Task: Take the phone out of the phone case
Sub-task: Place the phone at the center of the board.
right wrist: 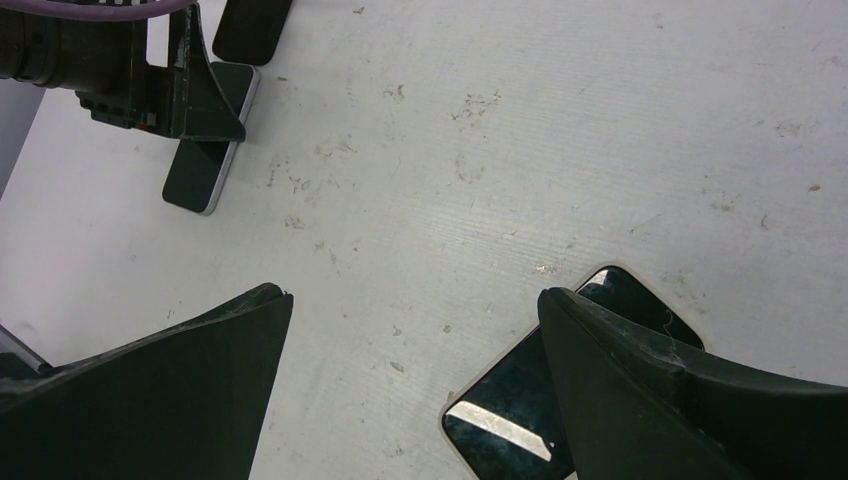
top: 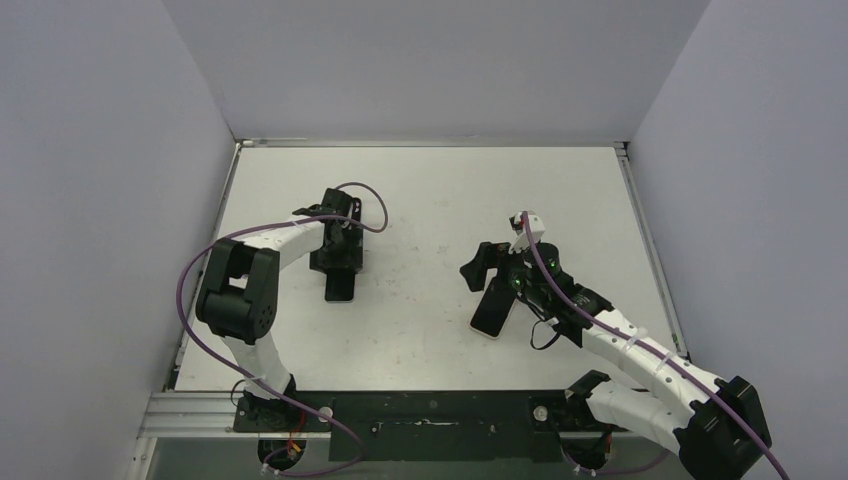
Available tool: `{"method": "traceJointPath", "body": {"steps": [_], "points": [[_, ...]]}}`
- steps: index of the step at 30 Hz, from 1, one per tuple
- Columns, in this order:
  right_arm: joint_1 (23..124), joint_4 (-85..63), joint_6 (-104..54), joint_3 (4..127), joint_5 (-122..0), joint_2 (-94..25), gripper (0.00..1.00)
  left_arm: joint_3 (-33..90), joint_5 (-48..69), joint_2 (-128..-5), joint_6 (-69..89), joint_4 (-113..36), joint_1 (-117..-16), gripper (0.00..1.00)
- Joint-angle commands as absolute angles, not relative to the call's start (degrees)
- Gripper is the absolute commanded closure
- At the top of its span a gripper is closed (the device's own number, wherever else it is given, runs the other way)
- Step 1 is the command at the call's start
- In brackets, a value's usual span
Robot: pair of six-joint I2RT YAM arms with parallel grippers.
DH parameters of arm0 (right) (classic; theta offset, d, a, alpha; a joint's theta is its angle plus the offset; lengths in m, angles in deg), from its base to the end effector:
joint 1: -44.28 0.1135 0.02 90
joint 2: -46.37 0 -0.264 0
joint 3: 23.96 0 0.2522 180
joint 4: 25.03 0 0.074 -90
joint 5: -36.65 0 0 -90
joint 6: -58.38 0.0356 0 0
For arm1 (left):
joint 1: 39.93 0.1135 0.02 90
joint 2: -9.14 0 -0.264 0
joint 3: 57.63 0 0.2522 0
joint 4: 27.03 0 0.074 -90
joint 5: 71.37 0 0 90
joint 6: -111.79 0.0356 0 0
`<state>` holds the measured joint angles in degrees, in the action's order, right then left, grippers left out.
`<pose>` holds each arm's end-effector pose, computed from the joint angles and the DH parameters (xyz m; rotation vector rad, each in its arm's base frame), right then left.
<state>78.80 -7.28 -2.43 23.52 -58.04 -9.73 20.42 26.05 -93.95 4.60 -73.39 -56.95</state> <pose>0.1798 0.1272 0.2462 -0.1523 2.1145 0.7676 0.3295 -0.0960 0.1603 -0.0338 2.7935 0.0386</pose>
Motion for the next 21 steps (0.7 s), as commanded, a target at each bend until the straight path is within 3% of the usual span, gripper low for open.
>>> {"method": "traceJointPath", "body": {"steps": [1,7,17,21], "points": [[78.5,-8.9,-2.3,23.1,-57.2,-9.8,0.00,21.2,30.8,-95.1,6.4,-73.3,-56.2,0.36],[78.5,-8.7,-2.0,23.0,-57.0,-10.5,0.00,21.7,30.9,-95.5,6.3,-73.0,-56.3,0.34],[78.5,-7.0,-1.2,23.6,-55.4,-11.3,0.00,20.4,26.8,-92.6,5.5,-73.4,-56.4,0.15],[79.9,-1.0,2.1,25.4,-48.2,-12.9,0.00,19.3,24.8,-88.5,4.7,-74.3,-56.4,0.07]]}}
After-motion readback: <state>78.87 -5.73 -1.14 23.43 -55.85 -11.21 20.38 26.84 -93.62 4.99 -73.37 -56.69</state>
